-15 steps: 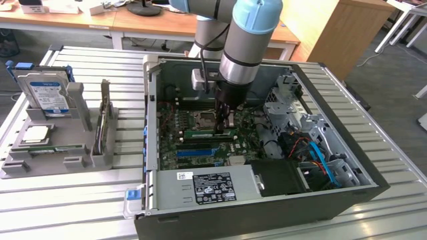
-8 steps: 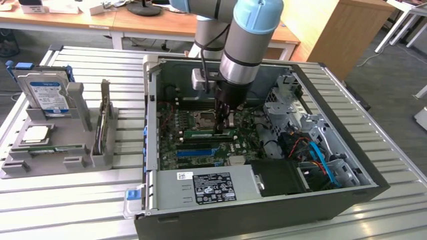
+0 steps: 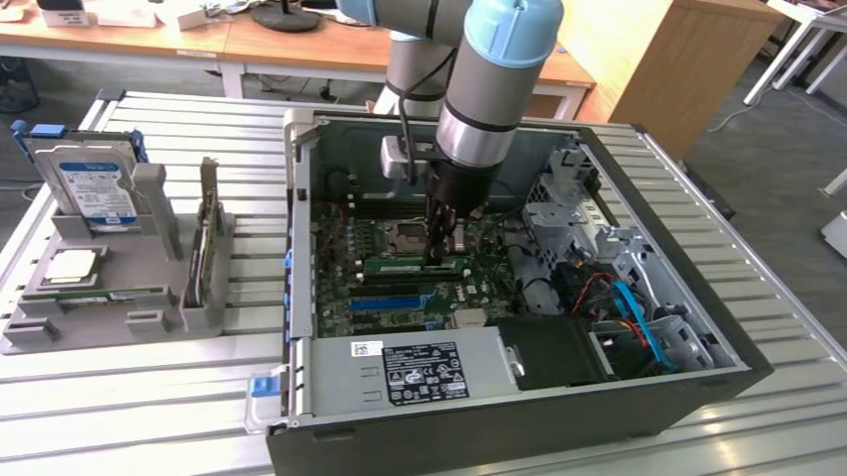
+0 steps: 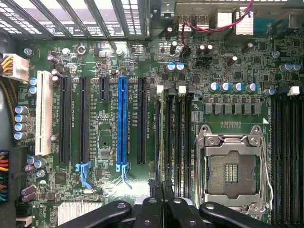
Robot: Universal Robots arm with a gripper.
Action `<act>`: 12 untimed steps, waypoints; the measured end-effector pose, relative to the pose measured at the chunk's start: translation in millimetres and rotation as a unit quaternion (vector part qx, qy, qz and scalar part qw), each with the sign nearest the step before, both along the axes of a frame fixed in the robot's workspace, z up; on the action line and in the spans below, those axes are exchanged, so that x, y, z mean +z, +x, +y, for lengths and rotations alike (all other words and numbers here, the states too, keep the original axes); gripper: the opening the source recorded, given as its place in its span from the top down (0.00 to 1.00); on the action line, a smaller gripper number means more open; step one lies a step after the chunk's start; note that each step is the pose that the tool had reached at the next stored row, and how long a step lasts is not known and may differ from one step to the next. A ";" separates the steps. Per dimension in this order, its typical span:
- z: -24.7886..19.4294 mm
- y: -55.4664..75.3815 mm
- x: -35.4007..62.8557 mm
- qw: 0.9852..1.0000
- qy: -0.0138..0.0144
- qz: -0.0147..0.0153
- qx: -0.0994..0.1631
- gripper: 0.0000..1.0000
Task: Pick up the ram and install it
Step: 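Insert the ram into the slot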
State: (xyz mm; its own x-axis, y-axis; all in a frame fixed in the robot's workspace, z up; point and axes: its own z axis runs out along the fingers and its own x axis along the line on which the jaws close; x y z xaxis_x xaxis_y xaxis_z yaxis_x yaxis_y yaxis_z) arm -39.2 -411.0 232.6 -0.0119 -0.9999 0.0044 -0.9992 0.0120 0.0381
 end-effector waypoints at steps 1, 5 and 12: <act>0.0 0.1 0.0 1.000 0.000 0.000 0.000 0.88; 0.0 1.4 0.0 1.000 0.000 0.000 0.001 0.88; 0.0 2.3 0.0 1.000 0.000 0.000 0.003 0.88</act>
